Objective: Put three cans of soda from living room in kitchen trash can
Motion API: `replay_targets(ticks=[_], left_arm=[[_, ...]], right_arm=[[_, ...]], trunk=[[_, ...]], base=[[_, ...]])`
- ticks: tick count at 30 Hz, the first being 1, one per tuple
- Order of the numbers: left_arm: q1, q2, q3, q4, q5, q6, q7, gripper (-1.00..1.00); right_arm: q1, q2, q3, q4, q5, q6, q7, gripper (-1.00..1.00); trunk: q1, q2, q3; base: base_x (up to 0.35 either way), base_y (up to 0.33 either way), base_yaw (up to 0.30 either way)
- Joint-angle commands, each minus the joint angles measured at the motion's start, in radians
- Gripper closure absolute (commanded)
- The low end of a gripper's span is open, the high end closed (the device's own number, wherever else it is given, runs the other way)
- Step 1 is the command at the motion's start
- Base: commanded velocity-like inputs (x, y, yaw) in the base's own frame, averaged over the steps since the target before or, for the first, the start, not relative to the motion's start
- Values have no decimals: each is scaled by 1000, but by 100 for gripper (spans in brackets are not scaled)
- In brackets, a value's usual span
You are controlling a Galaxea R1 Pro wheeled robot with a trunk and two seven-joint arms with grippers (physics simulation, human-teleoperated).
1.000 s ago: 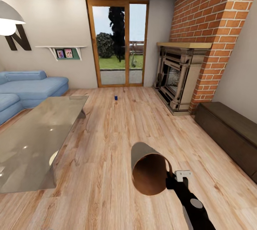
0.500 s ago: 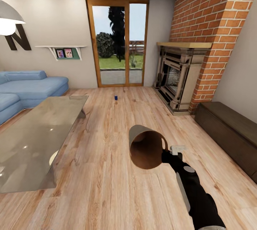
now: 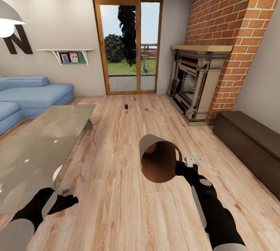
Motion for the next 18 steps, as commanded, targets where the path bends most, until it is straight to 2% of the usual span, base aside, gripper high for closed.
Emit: replay_targets(ticks=[1,2,3,9,12,13,18], left_arm=[[-33,1,-1,19,-1,19,2,-100],[-90,2,-2,64,-1,46,5,-100],[-115,2,-2,86,0,55,6,-100],[-212,3,-3,170,2,78,11,-100],[-225,2,-1,183,3,56,12,-100],[-230,1,0,187,3,27,14,-100],[-235,-3,2,192,4,-36,34,-100]], right_arm=[[-1,0,0,-2,-7,0,6,100],[-1,0,0,-2,-7,0,7,100],[-1,0,0,-3,-7,0,8,100],[-1,0,0,-7,-7,0,9,100],[0,0,3,-7,-7,0,9,100],[-1,0,7,-7,-7,1,9,100],[-1,0,15,-6,-6,1,9,100]], trunk=[[0,0,0],[0,0,-1],[0,0,-1],[0,0,-4],[0,0,-5],[0,0,-5],[0,0,-7]], base=[[13,0,0],[9,0,0],[7,0,0],[3,0,0],[0,0,0],[0,0,0],[0,0,0]])
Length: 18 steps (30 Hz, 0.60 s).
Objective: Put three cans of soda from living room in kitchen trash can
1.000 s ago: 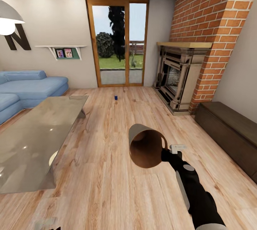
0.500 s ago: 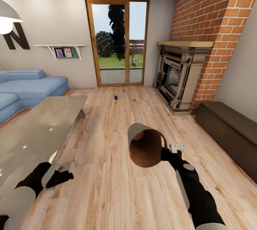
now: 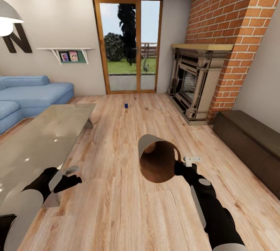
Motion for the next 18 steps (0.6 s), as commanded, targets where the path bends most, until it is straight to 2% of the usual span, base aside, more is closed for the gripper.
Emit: replay_targets(ticks=[1,4,7,18], left_arm=[[0,-1,0,0,0,-14,7,-100],[0,0,1,2,3,-67,39,-100],[0,3,1,2,7,-96,56,-100],[6,7,1,4,8,-114,53,-100]], right_arm=[[0,0,1,-1,-6,0,6,100],[0,0,3,-1,-6,0,6,100],[0,0,5,-1,-6,0,6,100],[-1,0,5,-1,-6,0,6,100]], trunk=[[0,0,0],[0,0,-1],[11,-21,-12],[54,-98,-51]], base=[[0,0,0],[0,0,0],[0,0,0],[0,0,0]])
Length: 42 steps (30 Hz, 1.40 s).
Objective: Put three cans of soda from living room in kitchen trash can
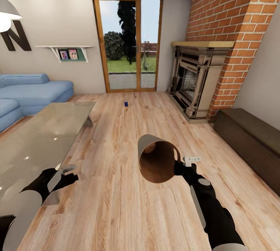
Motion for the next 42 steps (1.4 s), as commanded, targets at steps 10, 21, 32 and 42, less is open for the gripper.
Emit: replay_targets(ticks=[10,21,32,42], left_arm=[[4,2,0,1,-3,-2,-4,-100],[6,3,-1,1,-11,-26,-4,-100],[39,3,-5,1,-11,-51,-4,-100],[52,4,-7,1,-13,-98,-6,-100]], right_arm=[[0,-1,0,-2,-7,1,6,100],[0,-1,0,-2,-7,1,6,100],[0,-2,-1,-2,-7,1,4,100],[0,-1,-2,-2,-7,1,1,100]], trunk=[[38,-70,-35],[81,-147,-74],[123,-224,-113],[161,-294,-148]], base=[[0,0,0],[0,0,0],[0,0,0],[0,0,0]])
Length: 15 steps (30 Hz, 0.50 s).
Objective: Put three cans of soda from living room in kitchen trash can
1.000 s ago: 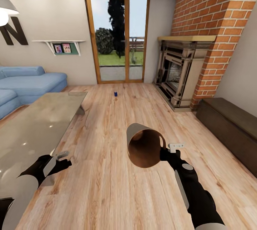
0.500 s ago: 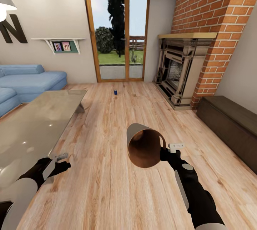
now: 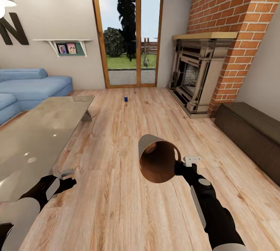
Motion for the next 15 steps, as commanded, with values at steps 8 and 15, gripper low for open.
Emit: replay_targets(ticks=[8,15], left_arm=[[3,-1,-1,0,-1,-8,0,-100],[4,-1,-2,0,-1,-9,0,-100]], right_arm=[[1,0,0,-2,-8,-2,0,100],[1,0,1,-2,-8,-8,-1,100]], trunk=[[31,-56,-27],[58,-105,-49]], base=[[0,0,0],[0,0,0]])
